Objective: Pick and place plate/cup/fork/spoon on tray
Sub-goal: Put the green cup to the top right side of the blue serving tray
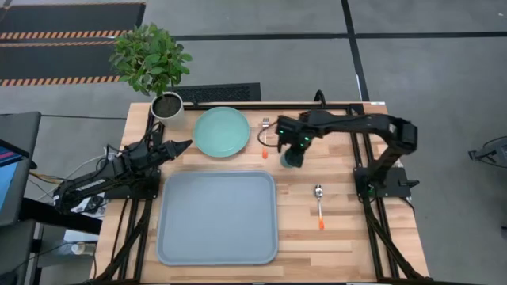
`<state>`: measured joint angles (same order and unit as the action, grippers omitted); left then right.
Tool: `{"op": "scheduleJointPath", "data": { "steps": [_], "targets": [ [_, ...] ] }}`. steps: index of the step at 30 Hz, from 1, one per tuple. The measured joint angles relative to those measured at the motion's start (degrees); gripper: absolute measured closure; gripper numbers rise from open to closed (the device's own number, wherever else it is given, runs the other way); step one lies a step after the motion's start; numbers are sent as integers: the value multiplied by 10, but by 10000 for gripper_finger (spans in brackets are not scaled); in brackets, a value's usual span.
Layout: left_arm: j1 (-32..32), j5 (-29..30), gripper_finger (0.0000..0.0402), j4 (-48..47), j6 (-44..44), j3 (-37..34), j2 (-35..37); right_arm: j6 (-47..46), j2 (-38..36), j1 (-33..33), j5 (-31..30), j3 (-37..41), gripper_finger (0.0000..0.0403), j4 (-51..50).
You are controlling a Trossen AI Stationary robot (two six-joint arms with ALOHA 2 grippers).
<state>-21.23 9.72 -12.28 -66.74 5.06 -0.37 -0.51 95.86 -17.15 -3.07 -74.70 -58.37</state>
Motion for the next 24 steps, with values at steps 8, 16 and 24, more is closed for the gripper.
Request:
{"op": "scheduleJointPath", "data": {
  "steps": [8, 16, 24],
  "targets": [
    [0, -4, 205, 1, -5, 0, 0, 53, 89, -3, -1, -95, 387, -4],
    [0, 5, 205, 2, -5, 0, 0, 66, 166, 2, -2, -185, 384, -46],
    [0, 6, 205, 2, -6, 0, 0, 68, 189, 5, -2, -236, 383, -79]
  ]
}}
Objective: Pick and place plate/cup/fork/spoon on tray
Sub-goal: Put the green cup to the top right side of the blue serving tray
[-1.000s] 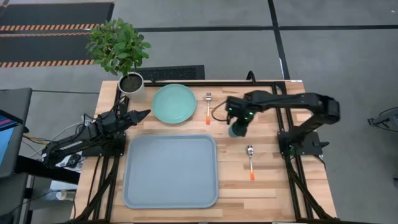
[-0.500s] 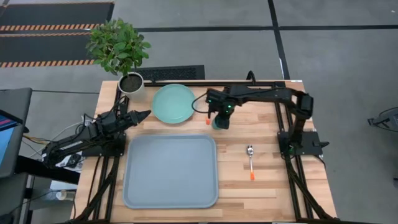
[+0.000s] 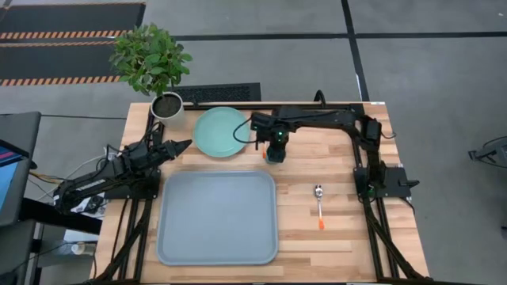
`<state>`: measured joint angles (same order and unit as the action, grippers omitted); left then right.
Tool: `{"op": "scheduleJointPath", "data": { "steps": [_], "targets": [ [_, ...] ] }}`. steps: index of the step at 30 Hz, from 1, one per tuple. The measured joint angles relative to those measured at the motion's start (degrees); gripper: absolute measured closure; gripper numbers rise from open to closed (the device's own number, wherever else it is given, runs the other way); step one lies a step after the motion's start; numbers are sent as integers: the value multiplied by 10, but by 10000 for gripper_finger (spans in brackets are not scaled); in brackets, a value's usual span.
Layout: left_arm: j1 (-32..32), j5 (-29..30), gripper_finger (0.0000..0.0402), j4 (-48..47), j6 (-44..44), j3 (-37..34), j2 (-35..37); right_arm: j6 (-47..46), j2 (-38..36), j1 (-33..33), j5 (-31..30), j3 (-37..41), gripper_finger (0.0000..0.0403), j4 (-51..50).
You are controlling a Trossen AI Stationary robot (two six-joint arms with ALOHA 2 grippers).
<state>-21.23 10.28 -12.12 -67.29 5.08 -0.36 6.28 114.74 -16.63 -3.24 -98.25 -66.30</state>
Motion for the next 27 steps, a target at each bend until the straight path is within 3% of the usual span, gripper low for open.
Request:
{"op": "scheduleJointPath", "data": {
  "steps": [5, 18, 27],
  "targets": [
    [0, 7, 205, 0, 0, 0, 0, 4, 0, 3, 1, -45, 386, 16],
    [0, 12, 205, 0, 0, 1, 0, 19, -1, 13, 3, -47, 383, 86],
    [0, 21, 205, -2, 0, 1, 0, 22, 51, 15, 5, -47, 383, 82]
  ]
}}
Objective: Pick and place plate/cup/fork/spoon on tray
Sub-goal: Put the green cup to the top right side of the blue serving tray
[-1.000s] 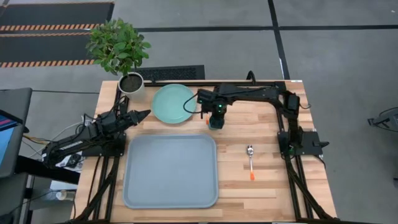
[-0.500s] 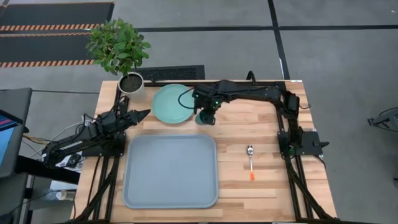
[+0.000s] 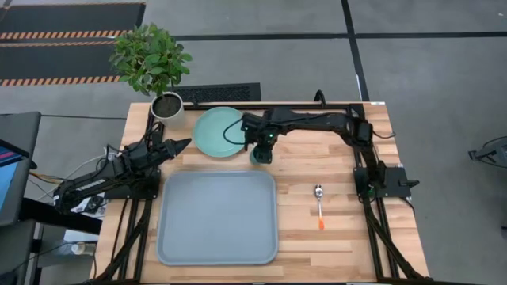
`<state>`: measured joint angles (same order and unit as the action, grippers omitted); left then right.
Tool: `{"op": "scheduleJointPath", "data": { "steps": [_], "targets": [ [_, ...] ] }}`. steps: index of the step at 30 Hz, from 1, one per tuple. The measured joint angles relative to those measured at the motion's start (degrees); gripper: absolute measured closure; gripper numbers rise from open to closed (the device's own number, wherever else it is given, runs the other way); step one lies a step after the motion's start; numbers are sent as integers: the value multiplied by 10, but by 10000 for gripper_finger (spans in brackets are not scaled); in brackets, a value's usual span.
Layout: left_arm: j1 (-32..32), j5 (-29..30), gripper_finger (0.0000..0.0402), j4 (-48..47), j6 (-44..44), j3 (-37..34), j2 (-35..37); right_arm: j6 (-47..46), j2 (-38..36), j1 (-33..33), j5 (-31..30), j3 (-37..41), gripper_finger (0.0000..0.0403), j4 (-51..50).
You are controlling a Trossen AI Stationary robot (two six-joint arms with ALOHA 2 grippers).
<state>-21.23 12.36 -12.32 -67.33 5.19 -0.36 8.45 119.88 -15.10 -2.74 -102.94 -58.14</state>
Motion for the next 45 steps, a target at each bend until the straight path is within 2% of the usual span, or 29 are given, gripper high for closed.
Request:
{"op": "scheduleJointPath", "data": {
  "steps": [13, 23, 27, 30, 34, 38, 40, 42, 45],
  "targets": [
    [0, 3, 205, -3, -9, 0, 0, 2, 4, 4, 15, 0, 328, 14],
    [0, 3, 205, -3, -11, 0, 0, 2, 4, 4, 17, 0, 193, 35],
    [0, -2, 205, -3, -15, 0, 0, 2, 5, 4, 17, -23, 158, 13],
    [0, -23, 205, -3, -24, 0, 0, 1, 5, 3, 29, -64, 149, -10],
    [0, -60, 205, 20, -42, 0, 0, 0, 5, -8, 83, -143, 148, -68],
    [0, -98, 205, 132, -62, 1, -13, 6, 4, -15, 102, -231, 148, -153],
    [0, -106, 205, 194, -65, 9, -37, 12, 4, -18, 103, -280, 148, -198],
    [2, -105, 205, 213, -57, 39, -78, 15, 3, -24, 103, -323, 148, -246],
    [7, -106, 205, 206, -20, 109, -169, 2, -47, -37, 104, -293, 148, -269]
  ]
}}
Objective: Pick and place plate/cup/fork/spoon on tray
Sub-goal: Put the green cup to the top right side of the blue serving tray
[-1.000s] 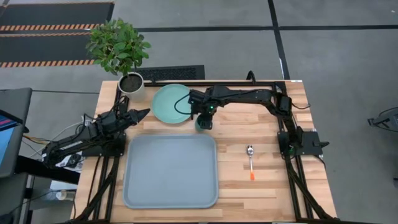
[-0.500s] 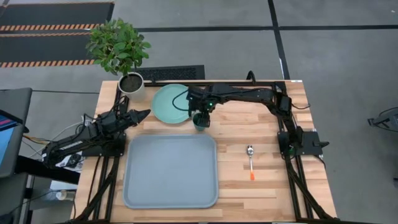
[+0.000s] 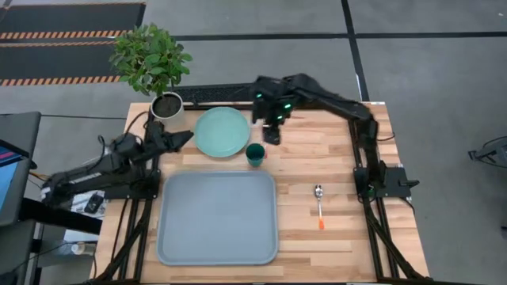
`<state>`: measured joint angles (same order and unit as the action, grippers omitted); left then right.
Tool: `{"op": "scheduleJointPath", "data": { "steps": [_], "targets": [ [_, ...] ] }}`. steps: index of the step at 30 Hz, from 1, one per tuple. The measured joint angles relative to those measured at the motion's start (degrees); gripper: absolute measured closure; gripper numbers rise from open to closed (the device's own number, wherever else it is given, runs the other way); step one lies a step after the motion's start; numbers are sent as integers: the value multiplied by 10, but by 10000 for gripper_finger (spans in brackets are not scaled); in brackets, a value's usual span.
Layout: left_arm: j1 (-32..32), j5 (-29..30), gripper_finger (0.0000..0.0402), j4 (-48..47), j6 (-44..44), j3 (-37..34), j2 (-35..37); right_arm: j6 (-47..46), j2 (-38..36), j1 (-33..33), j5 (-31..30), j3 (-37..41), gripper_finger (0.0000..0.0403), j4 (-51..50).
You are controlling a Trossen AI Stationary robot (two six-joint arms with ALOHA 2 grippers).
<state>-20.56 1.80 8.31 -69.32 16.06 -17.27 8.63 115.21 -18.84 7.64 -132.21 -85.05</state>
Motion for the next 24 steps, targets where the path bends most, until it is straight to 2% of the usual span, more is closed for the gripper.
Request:
{"op": "scheduleJointPath", "data": {
  "steps": [3, 9, 15, 20, 24],
  "targets": [
    [5, 0, 205, -20, 41, 91, -120, -32, -45, -14, -2, 4, 148, -35],
    [6, -6, 205, -186, 112, 287, -377, -102, -131, -23, -2, 5, 148, -50],
    [5, -80, 205, -298, 253, 457, -601, -136, -210, -21, -3, 4, 148, -49],
    [5, -126, 205, -364, 301, 562, -745, -157, -251, -18, -27, 4, 148, -49],
    [6, -145, 205, -408, 324, 617, -823, -167, -267, -10, -45, 4, 148, -49]
  ]
}}
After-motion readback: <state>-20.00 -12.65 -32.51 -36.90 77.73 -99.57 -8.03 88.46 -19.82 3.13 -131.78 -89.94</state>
